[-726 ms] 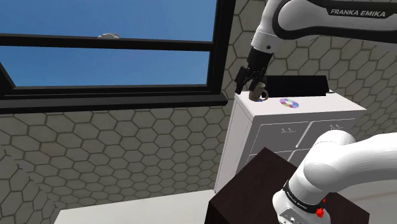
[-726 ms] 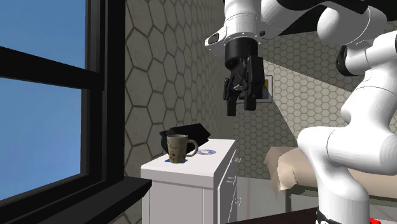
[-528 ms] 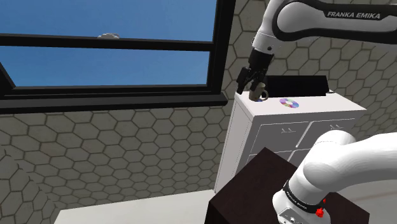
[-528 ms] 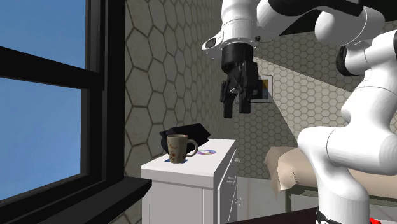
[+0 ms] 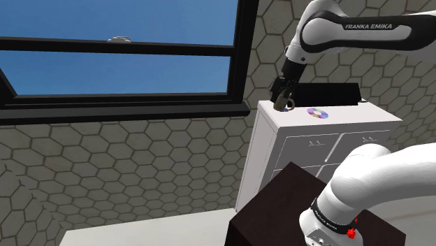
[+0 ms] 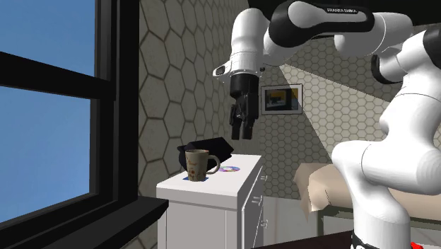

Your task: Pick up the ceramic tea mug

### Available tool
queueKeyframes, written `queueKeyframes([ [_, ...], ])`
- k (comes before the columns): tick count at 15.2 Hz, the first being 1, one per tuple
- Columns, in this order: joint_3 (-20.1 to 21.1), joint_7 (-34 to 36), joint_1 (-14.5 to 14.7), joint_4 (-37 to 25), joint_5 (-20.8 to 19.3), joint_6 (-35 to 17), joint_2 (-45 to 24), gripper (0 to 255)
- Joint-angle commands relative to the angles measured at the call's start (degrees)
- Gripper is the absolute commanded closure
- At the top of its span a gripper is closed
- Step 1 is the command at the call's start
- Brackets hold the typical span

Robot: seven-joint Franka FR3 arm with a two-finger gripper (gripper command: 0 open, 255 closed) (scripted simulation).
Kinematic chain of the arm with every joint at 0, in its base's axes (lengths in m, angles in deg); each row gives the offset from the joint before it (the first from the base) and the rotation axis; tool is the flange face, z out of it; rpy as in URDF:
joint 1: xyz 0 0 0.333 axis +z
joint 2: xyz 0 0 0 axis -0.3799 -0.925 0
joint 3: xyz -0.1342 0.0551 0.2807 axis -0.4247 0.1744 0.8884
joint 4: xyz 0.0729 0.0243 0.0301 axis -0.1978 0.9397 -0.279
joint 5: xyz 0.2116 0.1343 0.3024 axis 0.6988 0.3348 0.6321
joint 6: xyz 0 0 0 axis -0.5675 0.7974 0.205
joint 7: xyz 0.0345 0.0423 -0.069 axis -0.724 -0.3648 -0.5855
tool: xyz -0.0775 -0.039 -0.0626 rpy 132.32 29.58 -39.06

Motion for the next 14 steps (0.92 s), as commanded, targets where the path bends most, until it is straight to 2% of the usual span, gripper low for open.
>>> queueKeyframes([
  [1,-2.34,-2.83,-0.89,-0.54,-1.67,-1.46,-1.8,0],
  [8,-10.0,-11.83,-3.06,-3.73,-5.63,-6.81,-9.19,0],
  [14,-16.72,-19.91,-3.76,-8.92,-6.46,-11.27,-17.55,0],
])
